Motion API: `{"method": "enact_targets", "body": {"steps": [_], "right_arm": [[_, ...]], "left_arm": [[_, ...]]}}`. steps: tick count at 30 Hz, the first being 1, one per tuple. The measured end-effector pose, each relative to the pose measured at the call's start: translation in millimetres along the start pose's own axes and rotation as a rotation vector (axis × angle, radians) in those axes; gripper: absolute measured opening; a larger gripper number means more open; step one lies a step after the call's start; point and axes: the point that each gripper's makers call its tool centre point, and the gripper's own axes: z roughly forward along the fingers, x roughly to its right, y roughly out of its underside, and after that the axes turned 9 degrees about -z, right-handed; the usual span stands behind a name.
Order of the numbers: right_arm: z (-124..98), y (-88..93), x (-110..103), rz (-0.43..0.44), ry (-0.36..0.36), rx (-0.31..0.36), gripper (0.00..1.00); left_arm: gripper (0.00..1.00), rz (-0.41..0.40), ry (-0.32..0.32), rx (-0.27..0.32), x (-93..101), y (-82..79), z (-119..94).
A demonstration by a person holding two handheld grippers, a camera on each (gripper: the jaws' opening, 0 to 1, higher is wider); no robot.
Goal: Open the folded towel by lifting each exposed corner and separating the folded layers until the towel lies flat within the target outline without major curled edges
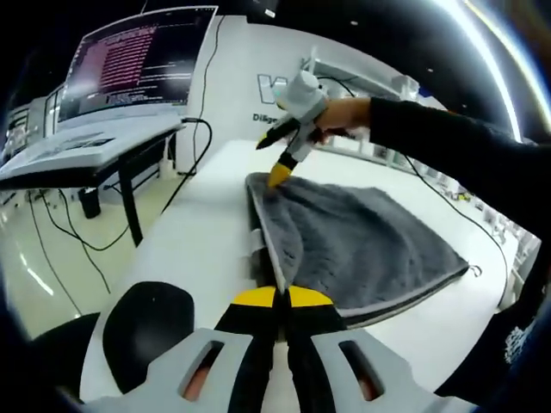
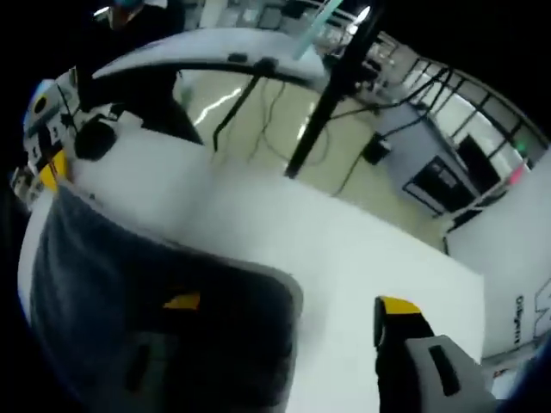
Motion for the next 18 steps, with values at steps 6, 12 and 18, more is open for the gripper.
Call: {"method": "enact_targets", "body": {"steps": [6,12,18], "right_arm": [[1.0,0.4,0.6,-0.124,0.007,-0.075,1.0],[-2.2,-9.9,2.4,-0.087,0.007,-0.029,0.97],[-0.2,-16.3,-8.7,-0.145,-0.049,0.0,0.44]], "left_arm": [[0.0,0.003,0.004,0.004,0.8,0.0,-1.7],[0.0,0.002,0.012,0.009,4.8,0.5,-3.2],[0.0,-0.009,0.027,0.031,10.4,-3.8,-4.6]]}}
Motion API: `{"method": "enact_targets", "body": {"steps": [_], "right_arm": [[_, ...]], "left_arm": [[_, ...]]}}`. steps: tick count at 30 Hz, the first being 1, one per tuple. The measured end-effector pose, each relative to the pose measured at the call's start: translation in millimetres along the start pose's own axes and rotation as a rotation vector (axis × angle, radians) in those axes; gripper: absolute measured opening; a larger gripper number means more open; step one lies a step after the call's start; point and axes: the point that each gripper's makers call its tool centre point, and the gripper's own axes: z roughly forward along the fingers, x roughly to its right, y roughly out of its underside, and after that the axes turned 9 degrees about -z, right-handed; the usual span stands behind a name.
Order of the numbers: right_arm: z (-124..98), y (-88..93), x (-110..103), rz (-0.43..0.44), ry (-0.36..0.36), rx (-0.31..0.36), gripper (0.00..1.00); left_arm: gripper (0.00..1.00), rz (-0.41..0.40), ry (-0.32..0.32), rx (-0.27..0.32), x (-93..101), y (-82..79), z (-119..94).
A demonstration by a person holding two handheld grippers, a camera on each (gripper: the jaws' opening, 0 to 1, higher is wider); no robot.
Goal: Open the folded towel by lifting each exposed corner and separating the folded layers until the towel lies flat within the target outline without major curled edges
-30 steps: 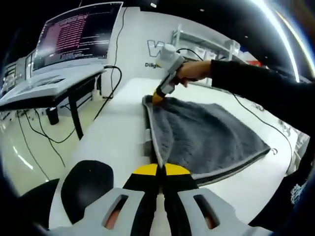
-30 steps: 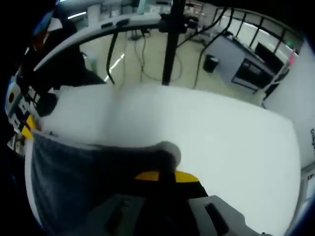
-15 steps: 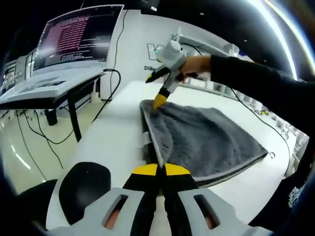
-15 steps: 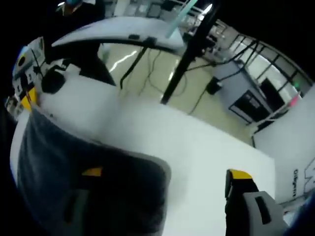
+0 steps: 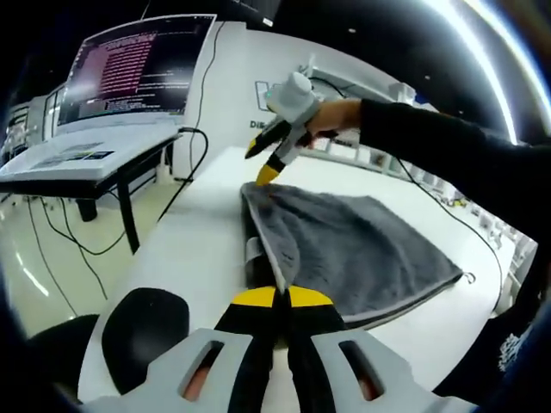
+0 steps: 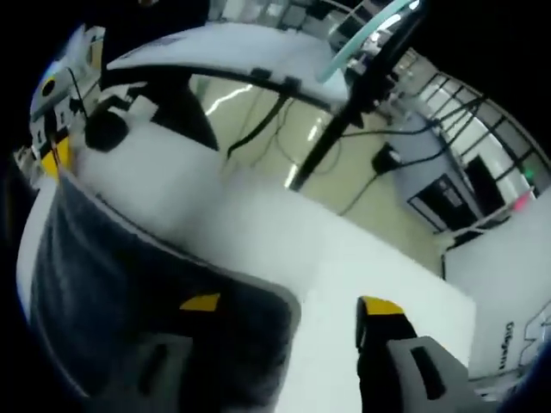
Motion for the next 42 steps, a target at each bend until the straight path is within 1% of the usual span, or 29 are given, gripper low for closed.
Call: {"method": "enact_targets", "body": {"steps": [1,2,3,4,5,6,8,9,11,12,14,18,21,22,24,26,28,30,32,33,34,37,42], "right_arm": [[1.6,-1.5,-3.1,-0.057,-0.009,0.001,0.42],[3.8,-6.1,-5.5,-0.112,-0.008,0.016,0.43],[5.1,-7.4,-10.9,-0.129,-0.026,0.014,0.45],[6.6,-7.1,-16.7,-0.176,-0.047,-0.001,0.44],[8.0,-6.8,-20.2,-0.259,-0.051,-0.018,0.41],[9.8,-5.5,-23.9,-0.287,-0.063,-0.043,0.39],[11.1,-4.4,-19.1,-0.336,-0.071,-0.063,0.36],[12.3,-4.8,-19.5,-0.333,-0.077,-0.069,0.35],[14.1,-0.5,-17.8,-0.371,-0.087,-0.101,0.34],[16.2,-0.8,-15.1,-0.382,-0.078,-0.108,0.34],[20.2,0.4,-12.3,-0.387,-0.079,-0.116,0.34],[27.9,2.8,-16.1,-0.399,-0.098,-0.115,0.31],[29.2,4.3,-25.4,-0.402,-0.139,-0.117,0.2],[29.0,4.4,-27.8,-0.406,-0.146,-0.115,0.18],[28.4,4.1,-27.8,-0.411,-0.143,-0.112,0.18],[27.4,6.0,-26.9,-0.388,-0.145,-0.107,0.19],[27.7,5.5,-24.2,-0.372,-0.133,-0.101,0.24],[28.8,5.5,-21.2,-0.355,-0.127,-0.099,0.26],[29.3,7.9,-30.8,-0.319,-0.181,-0.093,0.17],[29.0,8.6,-34.4,-0.318,-0.198,-0.094,0.12],[29.2,8.9,-36.2,-0.328,-0.199,-0.094,0.1],[28.7,8.6,-37.9,-0.382,-0.178,-0.099,0.08],[27.8,9.1,-38.3,-0.395,-0.155,-0.089,0.07]], "left_arm": [[0.0,-0.002,0.002,0.002,0.3,-0.3,0.1],[0.0,-0.002,0.004,0.002,0.6,-0.4,0.3],[0.0,-0.002,0.006,0.002,0.7,-0.4,0.4],[0.0,-0.003,0.01,0.003,1.1,-0.4,0.5],[0.0,-0.003,0.011,0.003,1.1,-0.5,0.5],[0.0,-0.003,0.013,0.005,1.4,-0.8,0.6],[0.0,0.001,0.016,0.008,5.4,-0.3,0.8],[0.0,0.004,0.018,0.009,6.5,-0.7,0.5],[0.0,0.017,0.022,0.011,9.3,-2.1,0.4],[0.0,0.022,0.022,0.012,10.5,-3.2,0.5],[0.0,0.042,0.026,0.018,13.5,-5.9,0.4],[0.0,0.047,0.038,0.024,16.2,-9.0,0.8],[0.0,0.045,0.039,0.021,13.8,-9.2,1.3],[0.0,0.044,0.039,0.02,13.2,-8.7,1.5],[0.0,0.041,0.041,0.019,12.9,-8.0,1.9],[0.0,0.04,0.043,0.017,13.8,-7.3,2.6],[0.0,0.041,0.046,0.015,18.1,-5.5,3.2],[0.0,0.044,0.049,0.011,15.5,-7.3,3.6],[0.0,0.044,0.05,0.012,15.0,-8.3,3.8],[0.0,0.047,0.049,0.011,15.3,-8.2,3.7],[0.0,0.049,0.048,0.011,15.1,-7.9,3.7],[0.0,0.05,0.045,0.01,18.2,-5.3,3.7],[0.0,0.045,0.047,0.006,17.8,-2.5,5.0]]}}
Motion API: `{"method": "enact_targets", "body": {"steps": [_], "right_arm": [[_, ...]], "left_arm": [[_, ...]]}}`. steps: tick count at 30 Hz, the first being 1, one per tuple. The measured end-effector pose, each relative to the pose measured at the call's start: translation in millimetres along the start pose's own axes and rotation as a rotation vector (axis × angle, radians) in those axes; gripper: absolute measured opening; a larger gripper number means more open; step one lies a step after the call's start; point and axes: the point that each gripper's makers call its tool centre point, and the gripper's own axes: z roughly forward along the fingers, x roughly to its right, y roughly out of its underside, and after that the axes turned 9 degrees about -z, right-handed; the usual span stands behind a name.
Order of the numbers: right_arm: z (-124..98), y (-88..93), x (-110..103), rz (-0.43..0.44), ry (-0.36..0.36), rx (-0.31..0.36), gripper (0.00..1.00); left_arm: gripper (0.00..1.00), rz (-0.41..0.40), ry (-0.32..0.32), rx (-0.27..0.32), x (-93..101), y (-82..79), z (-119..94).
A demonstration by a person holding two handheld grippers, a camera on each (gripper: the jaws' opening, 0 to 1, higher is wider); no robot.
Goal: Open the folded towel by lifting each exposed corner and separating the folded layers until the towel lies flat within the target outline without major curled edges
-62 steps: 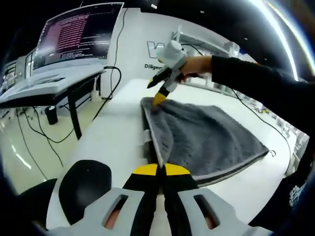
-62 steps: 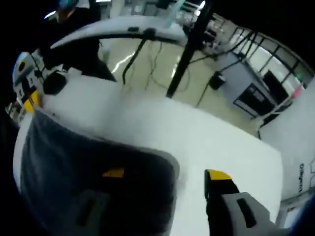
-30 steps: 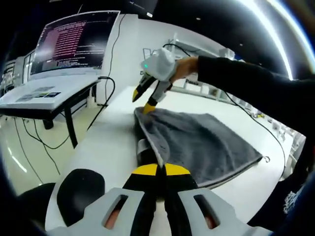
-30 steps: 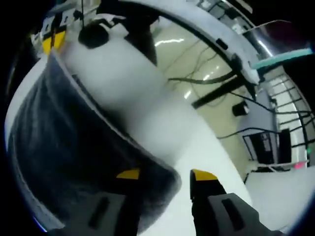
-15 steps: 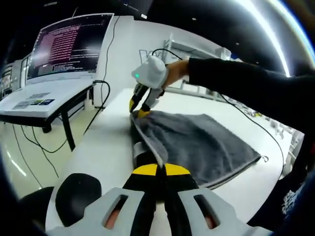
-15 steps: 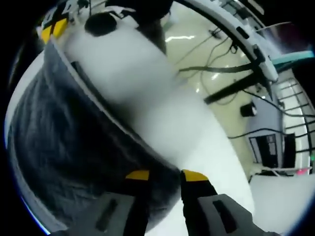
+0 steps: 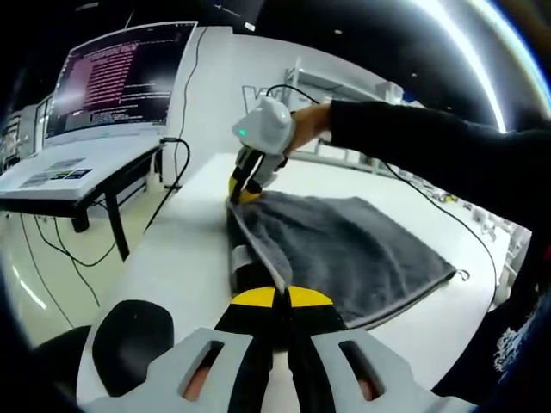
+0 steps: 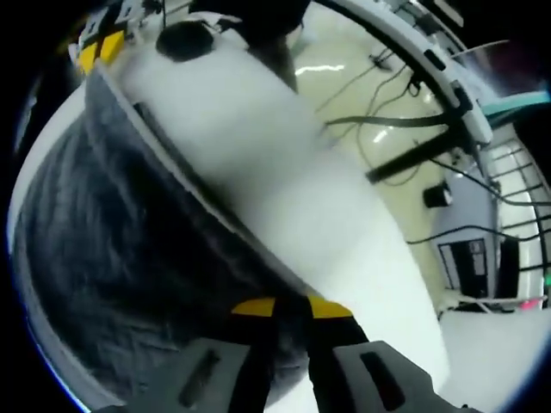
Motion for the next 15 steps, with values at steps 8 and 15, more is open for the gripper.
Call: {"method": "enact_targets", "body": {"steps": [8,15], "right_arm": [[-1.9,0.7,1.8,0.015,0.027,0.015,0.03],[-1.6,0.9,2.6,0.014,0.035,0.021,0.0]], "left_arm": [[0.0,-0.006,-0.002,0.01,-4.2,-2.7,-0.5],[0.0,-0.021,0.02,0.033,1.3,-8.4,0.4]]}}
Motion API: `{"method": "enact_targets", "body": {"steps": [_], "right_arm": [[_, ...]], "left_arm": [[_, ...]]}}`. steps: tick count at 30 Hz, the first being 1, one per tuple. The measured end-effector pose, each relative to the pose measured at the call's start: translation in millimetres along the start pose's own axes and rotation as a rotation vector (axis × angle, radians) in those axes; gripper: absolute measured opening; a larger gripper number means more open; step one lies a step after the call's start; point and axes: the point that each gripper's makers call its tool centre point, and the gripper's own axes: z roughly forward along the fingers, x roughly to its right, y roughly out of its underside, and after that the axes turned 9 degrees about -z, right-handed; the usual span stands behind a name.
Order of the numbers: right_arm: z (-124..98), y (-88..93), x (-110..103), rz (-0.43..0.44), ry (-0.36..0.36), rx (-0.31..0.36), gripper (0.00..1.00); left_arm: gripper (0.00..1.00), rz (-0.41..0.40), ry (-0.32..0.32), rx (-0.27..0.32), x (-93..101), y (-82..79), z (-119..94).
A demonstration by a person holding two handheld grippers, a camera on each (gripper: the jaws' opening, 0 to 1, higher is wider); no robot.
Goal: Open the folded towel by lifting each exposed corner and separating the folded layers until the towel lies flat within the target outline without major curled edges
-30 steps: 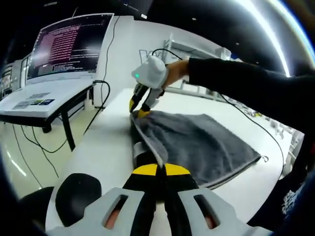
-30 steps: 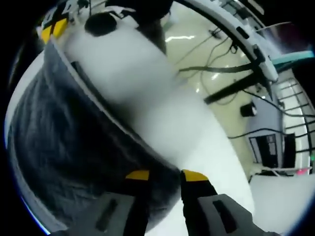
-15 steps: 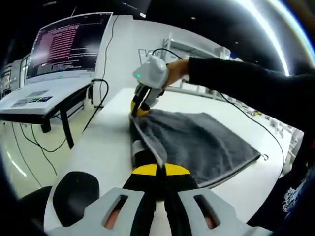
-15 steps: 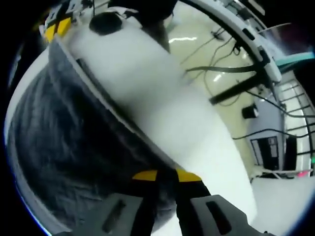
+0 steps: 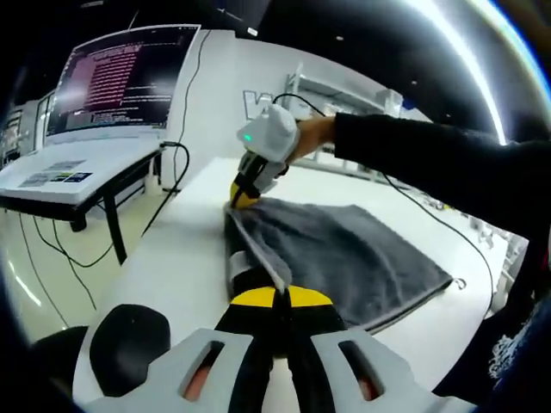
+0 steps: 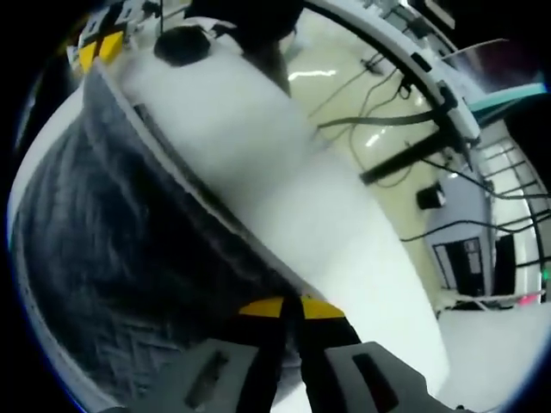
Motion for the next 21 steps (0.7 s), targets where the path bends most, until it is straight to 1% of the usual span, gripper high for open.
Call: {"method": "enact_targets", "body": {"steps": [3,10,14,19,21], "right_arm": [[0.2,-0.3,-0.7,-0.014,0.007,-0.002,0.0],[-5.6,2.1,3.1,0.005,0.04,0.009,0.0],[-10.8,1.7,5.7,0.01,0.053,0.011,0.0],[-16.2,-0.1,9.0,0.015,0.074,0.019,0.0],[-18.8,-0.7,10.2,0.033,0.086,0.03,0.0]], "left_arm": [[0.0,0.001,0.001,0.003,-0.9,-2.5,-0.1],[0.0,0.003,-0.001,0.021,1.5,-6.6,-0.4],[0.0,0.005,0.006,0.028,7.0,-9.3,-0.2],[0.0,0.028,0.016,0.028,14.9,-11.8,-0.8],[0.0,0.028,0.022,0.03,16.4,-12.9,-1.1]]}}
